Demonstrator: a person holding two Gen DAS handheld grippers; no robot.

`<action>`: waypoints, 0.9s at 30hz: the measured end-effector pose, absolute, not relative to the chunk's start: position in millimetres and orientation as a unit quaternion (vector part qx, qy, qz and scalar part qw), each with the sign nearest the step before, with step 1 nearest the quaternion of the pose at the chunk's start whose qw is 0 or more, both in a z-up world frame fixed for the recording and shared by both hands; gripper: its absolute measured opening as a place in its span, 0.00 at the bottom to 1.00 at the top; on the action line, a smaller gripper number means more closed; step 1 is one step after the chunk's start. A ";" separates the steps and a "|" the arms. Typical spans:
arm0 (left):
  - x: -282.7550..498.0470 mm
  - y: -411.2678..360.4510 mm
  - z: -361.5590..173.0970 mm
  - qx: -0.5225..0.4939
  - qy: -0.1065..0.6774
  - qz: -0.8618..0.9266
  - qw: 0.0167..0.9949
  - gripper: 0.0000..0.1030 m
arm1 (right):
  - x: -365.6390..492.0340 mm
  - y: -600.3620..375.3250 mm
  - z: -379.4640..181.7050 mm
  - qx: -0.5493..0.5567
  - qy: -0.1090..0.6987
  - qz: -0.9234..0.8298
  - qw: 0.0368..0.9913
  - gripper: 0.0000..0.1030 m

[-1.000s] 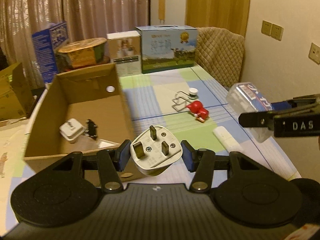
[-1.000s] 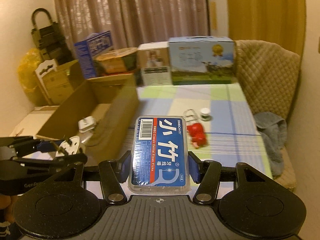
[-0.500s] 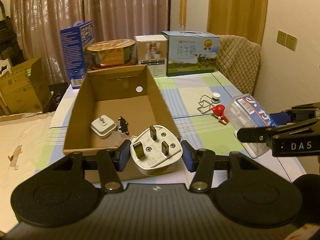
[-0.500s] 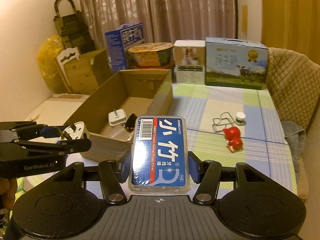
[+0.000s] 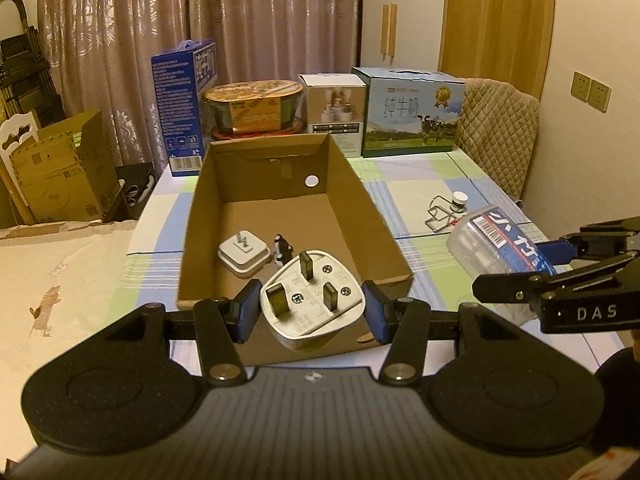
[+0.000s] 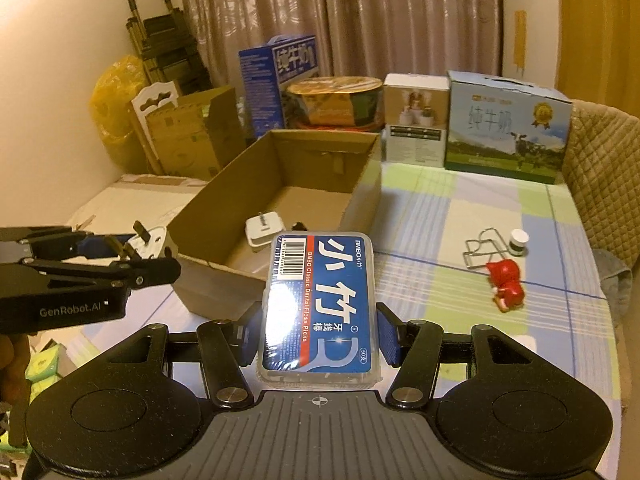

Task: Organize rigid objects
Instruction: 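Carry the plug with the left gripper over the cardboard box while the right carries the floss-pick box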

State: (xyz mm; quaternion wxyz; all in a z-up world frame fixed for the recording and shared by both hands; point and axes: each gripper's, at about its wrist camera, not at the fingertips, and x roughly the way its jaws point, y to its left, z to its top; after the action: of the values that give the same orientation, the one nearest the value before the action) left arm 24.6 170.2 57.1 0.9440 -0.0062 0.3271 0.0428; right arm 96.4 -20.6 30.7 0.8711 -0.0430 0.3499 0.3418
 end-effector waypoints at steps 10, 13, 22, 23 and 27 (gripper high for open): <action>38.7 196.8 63.5 0.005 0.328 0.043 0.944 0.47 | 114.1 7.9 32.4 -0.038 0.353 0.359 0.863 0.52; 48.9 202.7 68.0 0.029 0.328 0.042 0.943 0.47 | 124.6 18.8 36.5 -0.041 0.351 0.362 0.863 0.52; 92.3 234.4 74.5 0.037 0.336 0.028 0.941 0.47 | 165.3 59.4 34.6 -0.053 0.361 0.370 0.854 0.52; 98.7 238.0 73.2 0.035 0.339 0.025 0.940 0.47 | 169.6 65.2 32.0 -0.057 0.363 0.372 0.852 0.52; 122.3 247.7 61.9 0.041 0.358 0.019 0.933 0.47 | 185.0 82.5 19.1 -0.068 0.373 0.373 0.847 0.52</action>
State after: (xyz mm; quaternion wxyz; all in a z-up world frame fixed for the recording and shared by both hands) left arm 122.3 247.7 61.9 0.9327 0.0412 0.3577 0.0190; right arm 185.0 82.5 19.1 0.8468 -0.0679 0.3730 0.3732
